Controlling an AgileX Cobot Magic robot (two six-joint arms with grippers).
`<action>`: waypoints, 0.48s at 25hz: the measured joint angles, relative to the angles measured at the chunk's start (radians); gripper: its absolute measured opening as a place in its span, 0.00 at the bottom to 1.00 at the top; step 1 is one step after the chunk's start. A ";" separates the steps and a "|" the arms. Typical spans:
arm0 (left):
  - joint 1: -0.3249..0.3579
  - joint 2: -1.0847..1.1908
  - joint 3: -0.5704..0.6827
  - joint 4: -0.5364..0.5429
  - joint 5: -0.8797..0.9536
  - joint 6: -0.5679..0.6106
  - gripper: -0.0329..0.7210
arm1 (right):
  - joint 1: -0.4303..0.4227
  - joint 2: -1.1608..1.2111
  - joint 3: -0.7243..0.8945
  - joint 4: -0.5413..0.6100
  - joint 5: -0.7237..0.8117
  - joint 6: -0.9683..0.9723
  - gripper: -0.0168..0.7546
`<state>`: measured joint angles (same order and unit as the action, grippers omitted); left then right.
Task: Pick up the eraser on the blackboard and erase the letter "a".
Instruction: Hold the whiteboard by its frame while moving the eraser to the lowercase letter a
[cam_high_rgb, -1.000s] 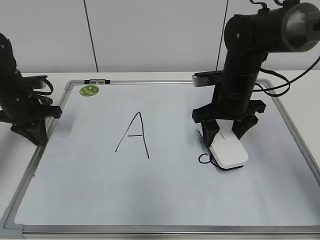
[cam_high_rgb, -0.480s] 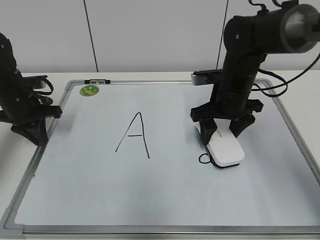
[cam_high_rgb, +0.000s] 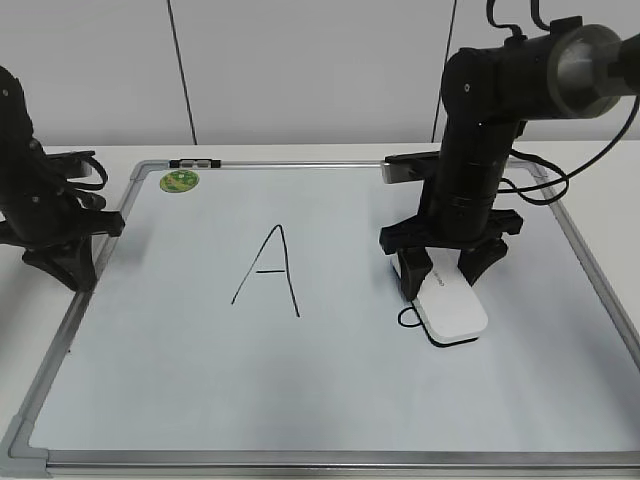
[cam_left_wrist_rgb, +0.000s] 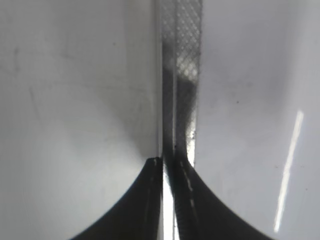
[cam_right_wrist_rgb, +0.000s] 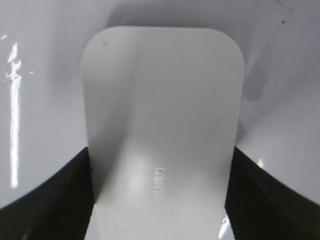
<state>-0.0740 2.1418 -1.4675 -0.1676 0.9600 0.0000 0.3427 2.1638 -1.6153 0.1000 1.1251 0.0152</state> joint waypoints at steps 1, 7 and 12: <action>0.000 0.000 0.000 0.000 0.000 0.000 0.13 | 0.000 0.000 0.000 0.002 0.001 0.000 0.71; 0.000 0.000 0.000 0.000 0.000 0.000 0.13 | 0.048 0.002 -0.004 -0.024 0.004 -0.002 0.71; 0.000 0.000 0.000 0.000 0.000 0.000 0.13 | 0.121 0.006 -0.006 -0.020 0.004 -0.004 0.71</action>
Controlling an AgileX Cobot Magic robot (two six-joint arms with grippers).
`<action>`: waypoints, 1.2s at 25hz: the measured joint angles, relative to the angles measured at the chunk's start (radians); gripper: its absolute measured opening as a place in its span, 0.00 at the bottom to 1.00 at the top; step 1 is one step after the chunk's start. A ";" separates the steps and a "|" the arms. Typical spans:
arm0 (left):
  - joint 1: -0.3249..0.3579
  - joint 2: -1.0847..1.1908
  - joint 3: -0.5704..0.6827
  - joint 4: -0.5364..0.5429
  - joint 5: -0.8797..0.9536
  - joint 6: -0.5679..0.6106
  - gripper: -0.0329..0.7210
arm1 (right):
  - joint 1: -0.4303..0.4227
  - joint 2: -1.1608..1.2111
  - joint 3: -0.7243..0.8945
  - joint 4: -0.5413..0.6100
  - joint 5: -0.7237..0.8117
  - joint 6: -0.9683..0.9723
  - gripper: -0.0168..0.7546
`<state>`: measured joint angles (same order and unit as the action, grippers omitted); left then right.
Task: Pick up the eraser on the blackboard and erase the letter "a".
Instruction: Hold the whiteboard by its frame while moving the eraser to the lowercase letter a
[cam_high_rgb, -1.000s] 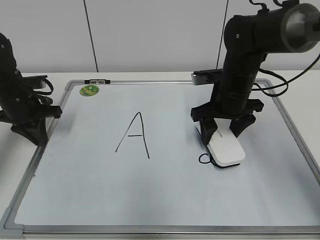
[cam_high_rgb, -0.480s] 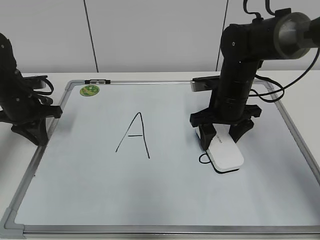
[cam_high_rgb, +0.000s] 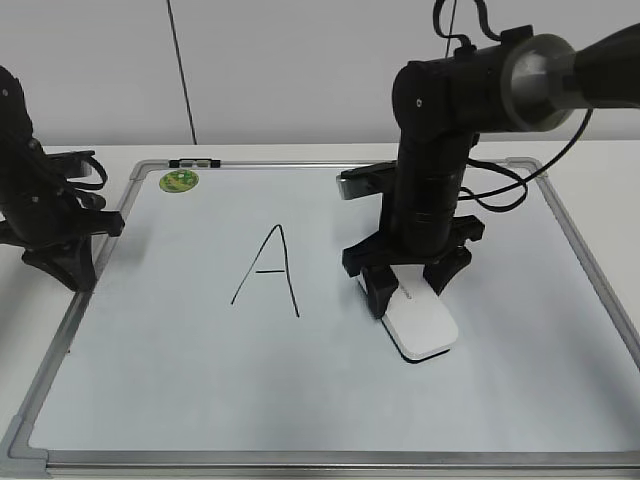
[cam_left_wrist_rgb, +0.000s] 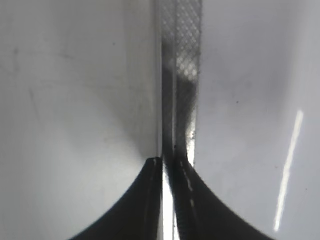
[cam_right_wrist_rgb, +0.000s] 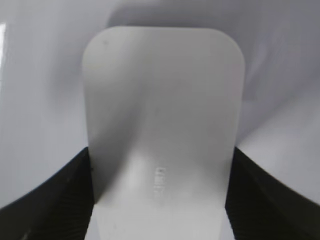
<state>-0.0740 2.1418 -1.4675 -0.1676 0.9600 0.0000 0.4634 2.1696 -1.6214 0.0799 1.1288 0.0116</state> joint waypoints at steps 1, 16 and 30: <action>0.000 0.000 0.000 0.000 0.000 0.000 0.13 | 0.007 0.000 0.000 0.000 0.000 0.000 0.71; 0.000 0.000 0.000 -0.012 0.000 0.000 0.13 | -0.050 0.025 -0.053 -0.003 0.064 0.013 0.71; 0.000 0.000 0.000 -0.021 0.000 0.000 0.13 | -0.183 0.040 -0.094 -0.002 0.070 0.028 0.71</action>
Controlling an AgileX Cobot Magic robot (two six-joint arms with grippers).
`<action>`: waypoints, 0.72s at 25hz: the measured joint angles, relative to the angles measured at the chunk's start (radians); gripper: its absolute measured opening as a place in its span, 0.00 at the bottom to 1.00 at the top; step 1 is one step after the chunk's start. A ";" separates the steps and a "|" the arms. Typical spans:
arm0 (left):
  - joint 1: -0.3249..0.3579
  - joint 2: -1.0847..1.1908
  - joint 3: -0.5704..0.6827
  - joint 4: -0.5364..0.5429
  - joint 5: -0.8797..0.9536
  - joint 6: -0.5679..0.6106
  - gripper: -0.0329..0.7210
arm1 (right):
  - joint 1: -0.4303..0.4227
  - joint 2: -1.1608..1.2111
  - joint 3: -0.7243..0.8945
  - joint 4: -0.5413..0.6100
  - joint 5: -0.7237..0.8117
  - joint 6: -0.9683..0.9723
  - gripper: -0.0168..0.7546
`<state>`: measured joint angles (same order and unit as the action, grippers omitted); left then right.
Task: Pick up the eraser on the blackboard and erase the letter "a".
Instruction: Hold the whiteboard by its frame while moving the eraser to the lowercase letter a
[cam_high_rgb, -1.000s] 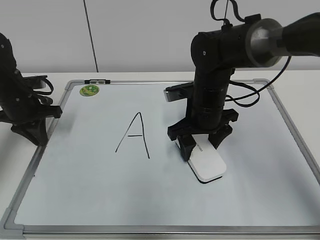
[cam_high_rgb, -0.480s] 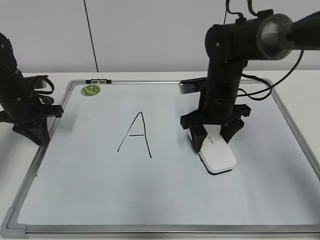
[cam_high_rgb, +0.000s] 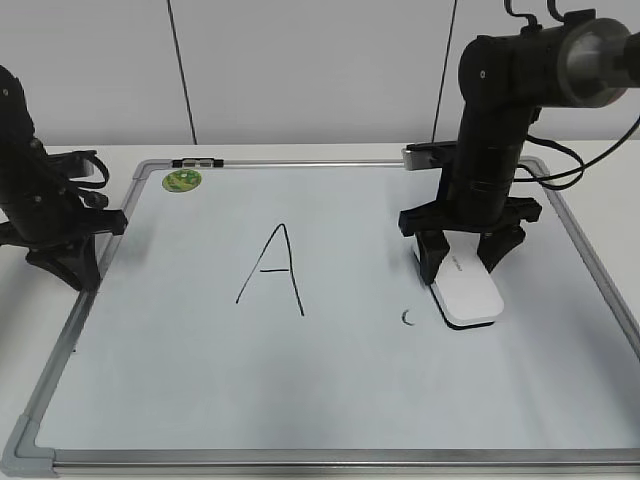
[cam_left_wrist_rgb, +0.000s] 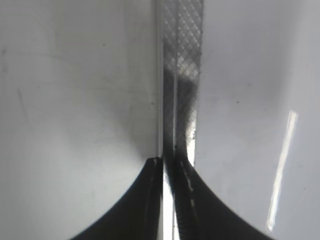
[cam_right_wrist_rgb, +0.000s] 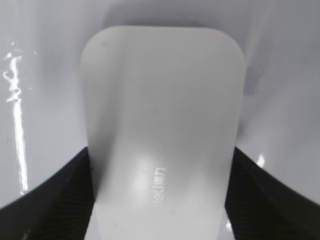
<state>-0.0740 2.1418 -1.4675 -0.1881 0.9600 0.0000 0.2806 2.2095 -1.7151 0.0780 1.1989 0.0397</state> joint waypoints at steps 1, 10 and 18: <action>0.000 0.000 0.000 0.000 0.000 0.000 0.13 | 0.004 0.002 0.000 0.005 0.002 0.000 0.71; 0.000 0.000 0.000 0.000 0.000 0.000 0.13 | 0.121 0.022 -0.022 0.002 0.012 -0.010 0.71; 0.000 0.000 0.000 0.000 0.000 0.000 0.13 | 0.198 0.048 -0.079 0.121 0.017 -0.033 0.71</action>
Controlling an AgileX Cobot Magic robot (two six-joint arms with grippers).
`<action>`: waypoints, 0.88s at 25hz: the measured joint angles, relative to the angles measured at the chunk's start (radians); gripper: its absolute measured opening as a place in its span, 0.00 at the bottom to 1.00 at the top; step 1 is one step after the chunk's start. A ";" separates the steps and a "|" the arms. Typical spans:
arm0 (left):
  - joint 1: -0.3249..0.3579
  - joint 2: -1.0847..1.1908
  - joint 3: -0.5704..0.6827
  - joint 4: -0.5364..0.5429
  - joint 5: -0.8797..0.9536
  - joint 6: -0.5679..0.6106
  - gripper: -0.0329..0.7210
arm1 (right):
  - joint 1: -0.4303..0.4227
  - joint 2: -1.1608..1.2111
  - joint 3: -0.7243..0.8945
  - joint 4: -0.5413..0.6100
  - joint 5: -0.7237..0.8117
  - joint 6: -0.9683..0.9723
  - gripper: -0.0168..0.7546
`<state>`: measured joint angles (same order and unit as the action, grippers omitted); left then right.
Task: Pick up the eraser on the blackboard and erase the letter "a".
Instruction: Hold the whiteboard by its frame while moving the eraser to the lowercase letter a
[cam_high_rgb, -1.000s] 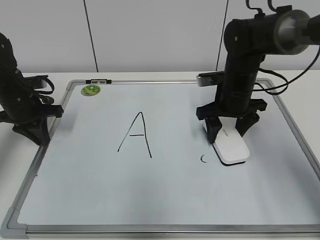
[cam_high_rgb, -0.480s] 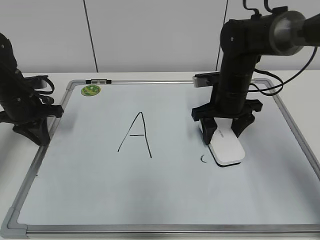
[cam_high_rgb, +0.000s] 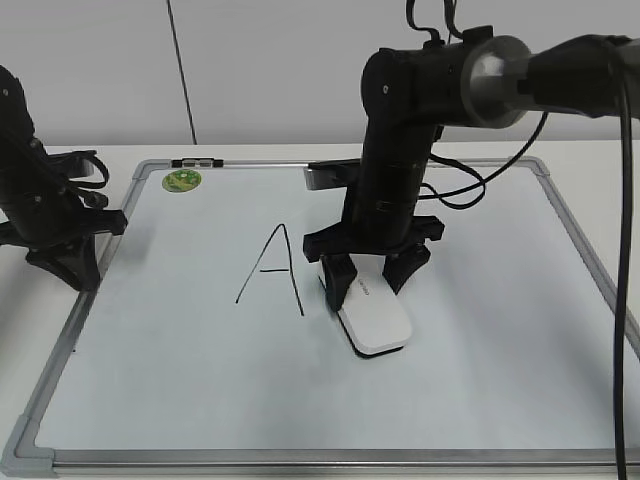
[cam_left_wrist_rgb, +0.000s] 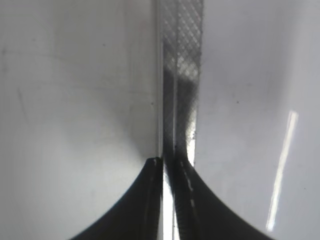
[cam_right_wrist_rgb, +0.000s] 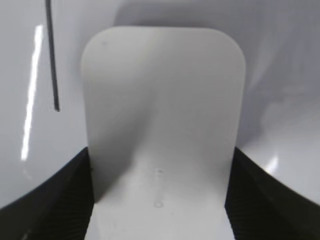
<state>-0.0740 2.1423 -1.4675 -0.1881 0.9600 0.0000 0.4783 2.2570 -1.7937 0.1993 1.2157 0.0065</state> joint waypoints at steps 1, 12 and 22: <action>0.000 0.000 0.000 0.000 0.000 0.000 0.13 | 0.000 0.002 -0.007 0.008 0.000 -0.007 0.71; 0.000 0.000 0.000 -0.001 0.000 0.000 0.13 | -0.011 0.010 -0.031 -0.199 0.002 0.087 0.71; 0.000 0.000 0.000 -0.001 0.000 0.000 0.13 | -0.025 0.010 -0.039 -0.421 0.002 0.207 0.71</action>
<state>-0.0740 2.1423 -1.4675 -0.1894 0.9600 0.0000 0.4532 2.2675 -1.8329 -0.2219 1.2177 0.2137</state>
